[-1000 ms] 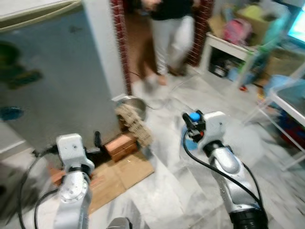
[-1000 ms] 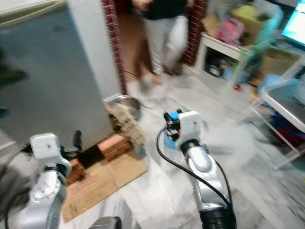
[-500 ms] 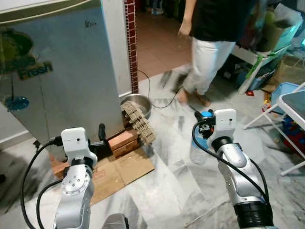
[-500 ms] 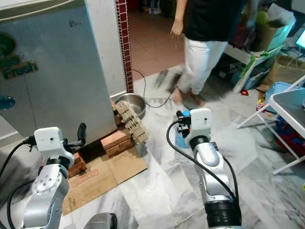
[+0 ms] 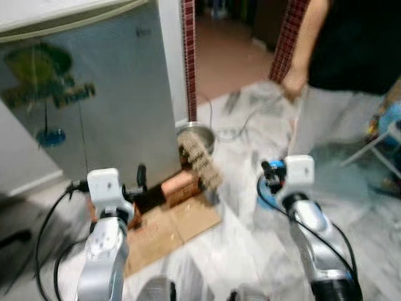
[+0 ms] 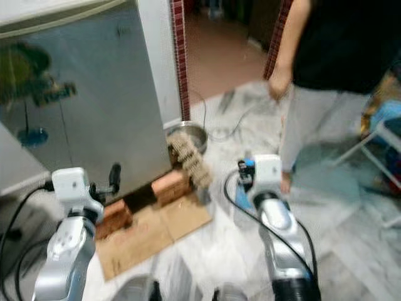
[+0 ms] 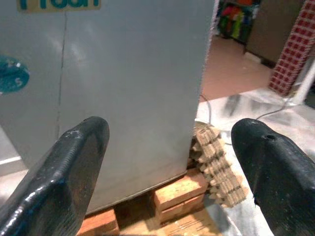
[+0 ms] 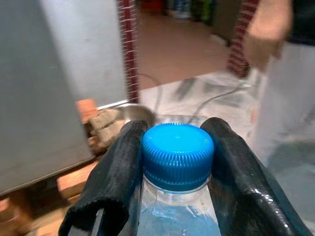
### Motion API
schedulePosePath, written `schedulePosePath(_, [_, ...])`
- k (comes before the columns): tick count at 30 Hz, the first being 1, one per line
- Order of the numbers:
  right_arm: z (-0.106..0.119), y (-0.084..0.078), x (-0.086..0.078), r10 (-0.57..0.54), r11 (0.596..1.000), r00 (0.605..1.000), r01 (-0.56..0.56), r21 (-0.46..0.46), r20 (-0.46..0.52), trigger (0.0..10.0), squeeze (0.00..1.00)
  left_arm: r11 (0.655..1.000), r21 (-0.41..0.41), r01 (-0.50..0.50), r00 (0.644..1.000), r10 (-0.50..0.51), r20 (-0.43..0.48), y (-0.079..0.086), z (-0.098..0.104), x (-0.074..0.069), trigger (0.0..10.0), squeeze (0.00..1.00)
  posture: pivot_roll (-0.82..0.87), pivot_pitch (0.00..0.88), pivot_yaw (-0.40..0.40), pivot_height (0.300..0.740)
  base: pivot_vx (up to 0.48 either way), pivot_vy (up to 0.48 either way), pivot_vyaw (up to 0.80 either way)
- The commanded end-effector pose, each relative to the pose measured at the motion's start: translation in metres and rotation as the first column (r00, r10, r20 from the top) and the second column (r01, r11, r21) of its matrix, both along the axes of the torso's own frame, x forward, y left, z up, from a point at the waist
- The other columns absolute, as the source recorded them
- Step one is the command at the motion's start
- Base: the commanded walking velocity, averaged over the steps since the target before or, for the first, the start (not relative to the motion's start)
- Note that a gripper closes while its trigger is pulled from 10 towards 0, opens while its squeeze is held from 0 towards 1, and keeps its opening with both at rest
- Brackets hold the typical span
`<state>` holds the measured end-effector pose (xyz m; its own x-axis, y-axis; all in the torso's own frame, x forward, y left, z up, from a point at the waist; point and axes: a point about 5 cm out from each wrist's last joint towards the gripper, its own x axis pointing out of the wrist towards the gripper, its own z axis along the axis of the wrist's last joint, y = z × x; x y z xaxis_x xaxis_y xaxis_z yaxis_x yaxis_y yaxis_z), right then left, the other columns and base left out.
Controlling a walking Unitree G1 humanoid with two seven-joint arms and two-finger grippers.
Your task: Restocking fridge
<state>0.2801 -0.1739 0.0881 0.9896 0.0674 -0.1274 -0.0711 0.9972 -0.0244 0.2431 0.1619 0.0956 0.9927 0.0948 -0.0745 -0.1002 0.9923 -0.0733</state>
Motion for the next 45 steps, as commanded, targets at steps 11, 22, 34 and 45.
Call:
schedulePosePath(11, [0.013,0.006,0.001,0.016,0.999,0.998,-0.018,0.040,0.053,10.0,0.00,1.000,0.028,0.005,1.000,-0.005,-0.015,0.009,-0.001,-0.004,10.0,0.00,0.04,0.148,-0.004,0.740,0.000,0.480,0.00])
schedulePosePath(22, [0.014,0.007,0.001,0.019,0.999,0.998,-0.021,0.033,0.058,10.0,0.00,0.999,0.041,0.001,1.000,0.000,-0.014,0.010,0.000,-0.003,10.0,0.00,0.04,0.147,-0.001,0.740,0.000,0.480,0.00])
schedulePosePath(34, [0.014,0.008,0.000,0.025,0.999,0.997,-0.027,0.025,0.072,10.0,0.00,0.998,0.030,0.050,0.998,-0.051,0.043,0.007,0.008,-0.003,10.0,0.00,0.04,0.146,0.007,0.740,0.000,0.101,0.00])
schedulePosePath(45, [0.015,0.009,-0.001,0.036,0.999,0.996,-0.038,0.023,0.081,10.0,0.00,0.997,0.019,0.071,0.995,-0.072,0.061,0.007,0.010,-0.003,10.0,0.00,0.04,0.145,0.009,0.740,0.093,0.000,0.57])
